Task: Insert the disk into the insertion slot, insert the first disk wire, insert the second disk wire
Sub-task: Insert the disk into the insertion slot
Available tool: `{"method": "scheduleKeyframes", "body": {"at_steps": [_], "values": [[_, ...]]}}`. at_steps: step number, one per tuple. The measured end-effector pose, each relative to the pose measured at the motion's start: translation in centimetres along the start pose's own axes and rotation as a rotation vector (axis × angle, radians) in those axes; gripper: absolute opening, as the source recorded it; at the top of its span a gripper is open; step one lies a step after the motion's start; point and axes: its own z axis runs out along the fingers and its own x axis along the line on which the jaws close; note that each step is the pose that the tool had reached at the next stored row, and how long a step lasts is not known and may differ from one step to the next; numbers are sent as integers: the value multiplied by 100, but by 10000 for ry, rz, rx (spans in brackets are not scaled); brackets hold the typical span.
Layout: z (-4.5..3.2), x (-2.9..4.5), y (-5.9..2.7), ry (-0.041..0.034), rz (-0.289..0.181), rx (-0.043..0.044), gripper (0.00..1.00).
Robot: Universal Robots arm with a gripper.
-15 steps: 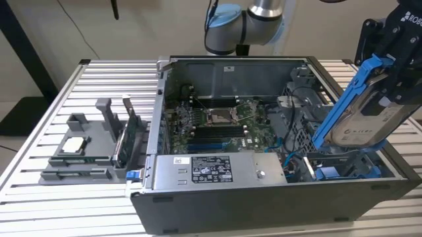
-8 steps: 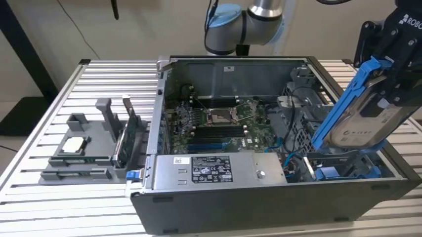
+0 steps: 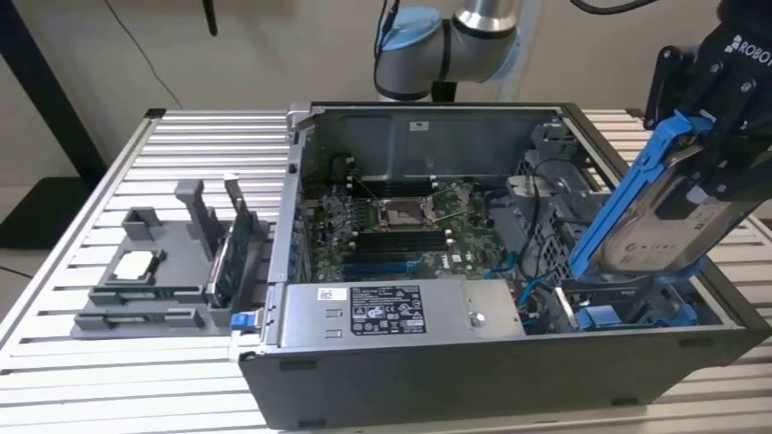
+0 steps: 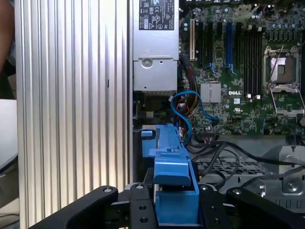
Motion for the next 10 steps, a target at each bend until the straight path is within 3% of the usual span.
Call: {"method": "scheduleKeyframes", "body": {"at_steps": [10], "values": [[63, -1, -4, 1, 0, 0, 33]]}}
